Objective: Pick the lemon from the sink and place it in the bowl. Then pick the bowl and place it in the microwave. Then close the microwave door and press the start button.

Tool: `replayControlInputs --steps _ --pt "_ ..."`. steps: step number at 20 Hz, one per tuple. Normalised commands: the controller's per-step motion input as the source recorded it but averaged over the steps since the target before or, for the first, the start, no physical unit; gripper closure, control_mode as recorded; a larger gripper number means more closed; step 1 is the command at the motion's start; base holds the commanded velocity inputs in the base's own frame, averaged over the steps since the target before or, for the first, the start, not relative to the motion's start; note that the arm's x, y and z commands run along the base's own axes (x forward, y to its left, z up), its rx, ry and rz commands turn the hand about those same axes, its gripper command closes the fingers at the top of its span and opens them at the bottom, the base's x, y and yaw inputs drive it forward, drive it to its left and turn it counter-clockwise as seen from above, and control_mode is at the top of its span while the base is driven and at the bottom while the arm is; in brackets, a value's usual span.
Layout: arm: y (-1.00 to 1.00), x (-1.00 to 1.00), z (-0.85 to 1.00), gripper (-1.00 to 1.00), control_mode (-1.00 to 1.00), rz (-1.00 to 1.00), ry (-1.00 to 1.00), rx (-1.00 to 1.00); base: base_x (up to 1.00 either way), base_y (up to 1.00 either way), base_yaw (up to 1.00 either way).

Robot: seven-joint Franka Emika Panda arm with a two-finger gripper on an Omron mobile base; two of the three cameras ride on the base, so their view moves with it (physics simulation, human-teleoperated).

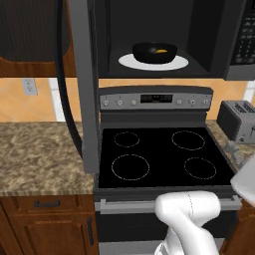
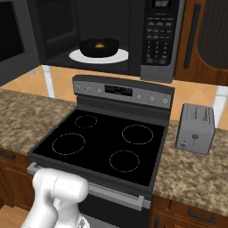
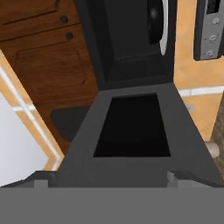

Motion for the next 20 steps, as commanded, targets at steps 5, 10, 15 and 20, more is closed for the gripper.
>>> replayControlInputs --steps 5,10,15,20 --pt "0.61 -0.07 -0.68 -1.0 -1.0 -0.06 -0.19 0.06 0.0 0.0 0.0" --pt "0.63 0.0 -0.45 -1.0 -1.0 -0.06 -0.13 0.0 0.0 0.0 0.0" --pt "0.66 0.08 -0.4 -1.0 -1.0 -0.12 -0.02 0.0 0.0 0.0 0.0" --pt "0.6 0.43 -0.76 -1.0 -1.0 -0.08 0.0 0.07 0.0 0.0 0.0"
